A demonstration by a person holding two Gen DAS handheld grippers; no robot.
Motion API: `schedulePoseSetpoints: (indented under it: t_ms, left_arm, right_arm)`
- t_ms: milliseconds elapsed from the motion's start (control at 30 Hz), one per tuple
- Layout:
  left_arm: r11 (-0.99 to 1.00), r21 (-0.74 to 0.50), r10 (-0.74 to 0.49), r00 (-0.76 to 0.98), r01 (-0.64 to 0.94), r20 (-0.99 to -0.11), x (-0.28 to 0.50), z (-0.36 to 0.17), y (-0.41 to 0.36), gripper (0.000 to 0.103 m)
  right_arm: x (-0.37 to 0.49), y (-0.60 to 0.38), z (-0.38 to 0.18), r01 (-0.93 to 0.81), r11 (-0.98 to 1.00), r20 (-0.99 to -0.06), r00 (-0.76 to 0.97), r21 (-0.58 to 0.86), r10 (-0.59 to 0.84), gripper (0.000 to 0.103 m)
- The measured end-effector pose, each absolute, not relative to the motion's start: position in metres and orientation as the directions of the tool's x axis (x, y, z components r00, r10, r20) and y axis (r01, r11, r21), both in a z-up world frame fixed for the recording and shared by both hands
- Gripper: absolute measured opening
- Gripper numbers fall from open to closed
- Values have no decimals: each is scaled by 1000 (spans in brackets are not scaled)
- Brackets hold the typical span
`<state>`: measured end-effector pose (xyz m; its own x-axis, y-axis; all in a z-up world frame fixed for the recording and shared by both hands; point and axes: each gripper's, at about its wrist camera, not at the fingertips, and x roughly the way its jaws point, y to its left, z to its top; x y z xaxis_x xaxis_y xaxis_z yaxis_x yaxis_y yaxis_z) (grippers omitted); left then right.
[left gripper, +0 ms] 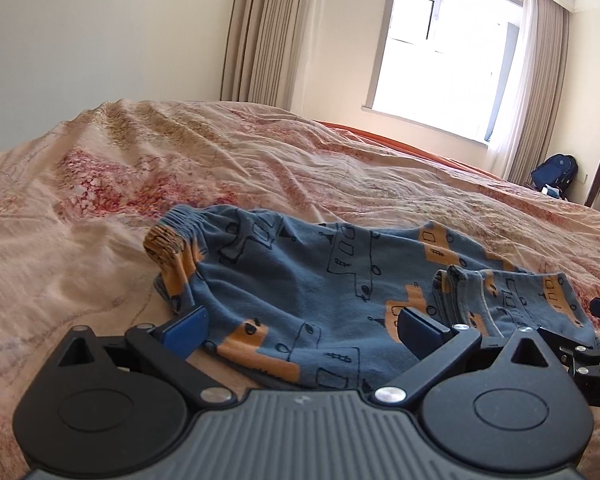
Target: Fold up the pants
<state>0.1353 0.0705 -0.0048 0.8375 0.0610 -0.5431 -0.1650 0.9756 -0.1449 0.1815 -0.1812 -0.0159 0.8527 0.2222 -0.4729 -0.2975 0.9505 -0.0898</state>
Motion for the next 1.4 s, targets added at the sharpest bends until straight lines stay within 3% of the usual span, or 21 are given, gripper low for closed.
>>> schedulePoseSetpoints:
  t_ms: [300,567,700,933,1133,1300,1400]
  left_arm:
    - [956,-162,110,811,-244,-575,139,-21,100,103]
    - [960,-143,124,821,-242,-558,142,-31,98,103]
    - [940,-251,62,839,-231,-540,149,-26,111,103]
    - [780,-575,-54,889,-247,-456,142,-30,155,100]
    - [695,-662,-62,894,-280,-444,132,-37,173,83]
    - [675,-650,-28,869,-349,-495,132,-40,177,46]
    - [666,-657,-35,865,-353,-501,133,-40,178,30]
  right_arm:
    - [202,-141,-27,-345,934,-508,823,-93,253,103]
    - [210,-153,-48,-367,930,-528,786,20,321,103]
    - [208,-155,-51,-368,929,-515,790,35,332,103]
    - [206,-156,-53,-368,929,-499,799,36,336,103]
    - [204,-158,-54,-369,928,-491,802,41,340,103]
    - [204,-158,-54,-369,929,-488,804,39,340,103]
    - [203,-158,-54,-369,929,-489,804,39,340,103]
